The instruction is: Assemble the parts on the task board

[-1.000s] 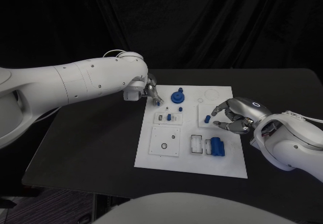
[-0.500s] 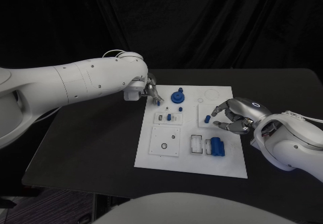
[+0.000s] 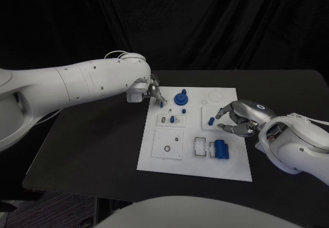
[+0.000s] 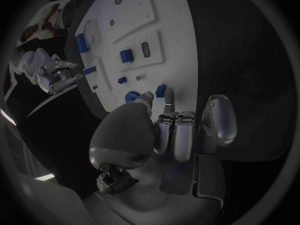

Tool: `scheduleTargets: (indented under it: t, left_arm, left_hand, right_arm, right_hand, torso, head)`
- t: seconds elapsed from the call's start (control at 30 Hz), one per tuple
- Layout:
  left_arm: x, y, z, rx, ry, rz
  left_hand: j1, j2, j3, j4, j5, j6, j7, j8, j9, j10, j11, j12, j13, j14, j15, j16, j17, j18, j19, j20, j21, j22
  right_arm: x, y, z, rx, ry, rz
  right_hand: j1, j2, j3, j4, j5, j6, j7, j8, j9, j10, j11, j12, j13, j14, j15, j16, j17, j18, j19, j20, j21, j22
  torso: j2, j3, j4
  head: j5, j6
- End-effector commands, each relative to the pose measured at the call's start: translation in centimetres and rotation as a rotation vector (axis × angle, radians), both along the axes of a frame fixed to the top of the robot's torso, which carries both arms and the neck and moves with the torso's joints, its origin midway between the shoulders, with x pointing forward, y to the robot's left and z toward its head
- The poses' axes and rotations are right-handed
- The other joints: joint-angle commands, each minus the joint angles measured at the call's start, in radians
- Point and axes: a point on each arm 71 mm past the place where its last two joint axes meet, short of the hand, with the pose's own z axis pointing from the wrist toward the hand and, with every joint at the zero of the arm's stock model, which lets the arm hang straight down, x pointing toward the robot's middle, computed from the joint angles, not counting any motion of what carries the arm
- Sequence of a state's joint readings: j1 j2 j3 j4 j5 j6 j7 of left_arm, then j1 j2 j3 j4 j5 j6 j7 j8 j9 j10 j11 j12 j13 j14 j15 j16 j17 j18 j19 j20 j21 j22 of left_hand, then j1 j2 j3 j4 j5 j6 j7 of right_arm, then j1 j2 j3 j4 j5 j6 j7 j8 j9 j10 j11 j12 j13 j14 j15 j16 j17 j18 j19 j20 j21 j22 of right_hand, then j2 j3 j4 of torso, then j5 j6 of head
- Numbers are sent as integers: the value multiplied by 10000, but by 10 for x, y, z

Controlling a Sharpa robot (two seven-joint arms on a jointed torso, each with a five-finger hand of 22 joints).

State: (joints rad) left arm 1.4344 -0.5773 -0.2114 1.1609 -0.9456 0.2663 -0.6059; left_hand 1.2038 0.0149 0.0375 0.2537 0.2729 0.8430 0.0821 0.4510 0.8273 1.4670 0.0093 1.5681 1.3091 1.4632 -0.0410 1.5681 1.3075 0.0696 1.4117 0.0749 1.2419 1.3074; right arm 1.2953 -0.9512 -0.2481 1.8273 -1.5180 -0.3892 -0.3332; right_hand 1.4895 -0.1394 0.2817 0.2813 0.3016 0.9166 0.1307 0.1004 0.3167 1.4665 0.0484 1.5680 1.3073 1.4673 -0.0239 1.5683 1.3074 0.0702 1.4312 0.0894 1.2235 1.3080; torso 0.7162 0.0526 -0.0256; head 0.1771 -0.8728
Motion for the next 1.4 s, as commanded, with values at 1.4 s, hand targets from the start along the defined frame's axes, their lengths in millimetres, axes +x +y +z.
scheduleTargets:
  t: [1.4]
  left_arm:
    - [0, -3, -3, -27, 216, -297]
  left_hand:
    - [617, -92, 1206, -431, 2068, -55, -205, 486, 138, 1038, -128, 27, 2617, 1075, -75, 27, 2633, 83, 17, -120, -343, 1243]
  right_arm:
    - [0, 2, -1, 44, 180, -146]
  right_hand:
    - [-141, 104, 128, 22, 51, 114, 3, -21, -26, 1043, 6, 28, 2635, 1022, 33, -6, 2595, 96, -55, -27, -81, 1559]
  torso:
    - [-1, -4, 1]
  head:
    - [40, 2]
